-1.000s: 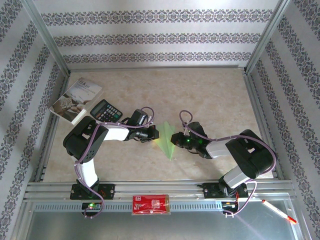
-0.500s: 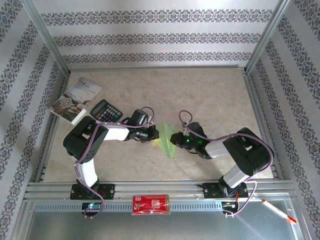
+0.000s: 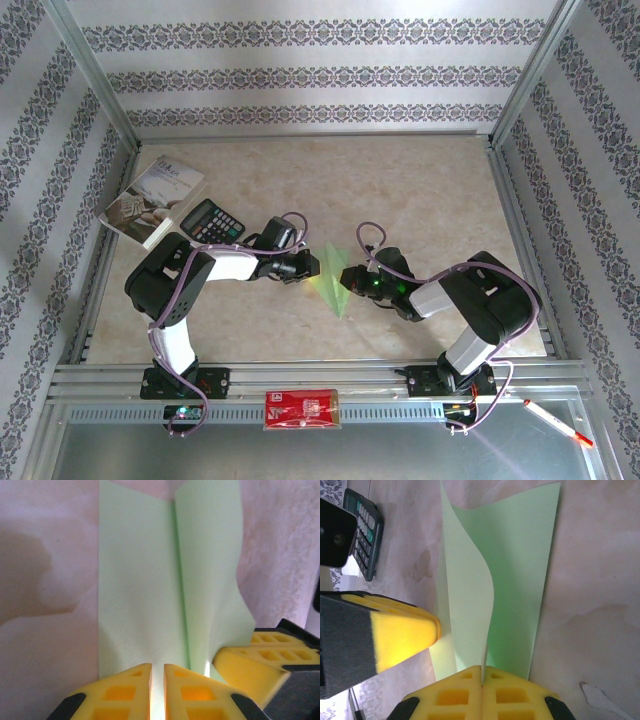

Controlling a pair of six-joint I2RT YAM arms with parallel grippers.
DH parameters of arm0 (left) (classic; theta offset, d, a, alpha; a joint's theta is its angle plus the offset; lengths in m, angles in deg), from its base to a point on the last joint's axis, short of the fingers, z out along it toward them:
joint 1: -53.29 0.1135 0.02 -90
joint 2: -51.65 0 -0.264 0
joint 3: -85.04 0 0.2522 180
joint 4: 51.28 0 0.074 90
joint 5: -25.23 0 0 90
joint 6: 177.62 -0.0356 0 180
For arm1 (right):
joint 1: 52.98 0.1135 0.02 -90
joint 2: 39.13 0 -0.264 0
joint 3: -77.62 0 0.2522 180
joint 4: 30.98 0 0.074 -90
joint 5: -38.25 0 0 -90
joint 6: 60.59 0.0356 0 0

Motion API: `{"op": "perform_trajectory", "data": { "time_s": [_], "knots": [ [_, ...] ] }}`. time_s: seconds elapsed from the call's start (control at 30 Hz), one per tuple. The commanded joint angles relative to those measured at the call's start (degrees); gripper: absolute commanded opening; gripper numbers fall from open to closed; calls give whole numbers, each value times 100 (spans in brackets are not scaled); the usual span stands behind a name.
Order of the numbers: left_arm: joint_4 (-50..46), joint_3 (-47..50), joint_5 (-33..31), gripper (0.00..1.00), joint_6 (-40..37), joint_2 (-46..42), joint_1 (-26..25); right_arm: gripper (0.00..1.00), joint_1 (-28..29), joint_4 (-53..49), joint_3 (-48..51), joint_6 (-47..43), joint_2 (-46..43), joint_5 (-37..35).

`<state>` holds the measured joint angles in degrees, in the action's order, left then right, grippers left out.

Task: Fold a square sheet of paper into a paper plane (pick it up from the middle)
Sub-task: Fourth fold the wing at the center of the table.

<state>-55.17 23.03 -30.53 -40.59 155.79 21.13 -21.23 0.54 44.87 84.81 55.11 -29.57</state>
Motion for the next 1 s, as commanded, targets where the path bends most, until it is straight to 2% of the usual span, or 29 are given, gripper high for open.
{"op": "perform_trajectory", "data": {
  "time_s": [0.0, 0.3, 0.7, 0.97],
  "knots": [
    [41, -270, 12, 14, 85, -206, -33, 0, 60, -108, 140, -42, 148, -11],
    [24, -702, 156, 9, 92, 263, -195, 0, 86, -98, 177, -71, 170, -20],
    [80, -936, 260, 9, 104, 626, -256, 0, 138, -37, 149, -47, 282, -20],
    [54, -950, 206, 9, 63, 806, -255, 5, 134, -36, 115, -84, 288, 52]
  ]
}}
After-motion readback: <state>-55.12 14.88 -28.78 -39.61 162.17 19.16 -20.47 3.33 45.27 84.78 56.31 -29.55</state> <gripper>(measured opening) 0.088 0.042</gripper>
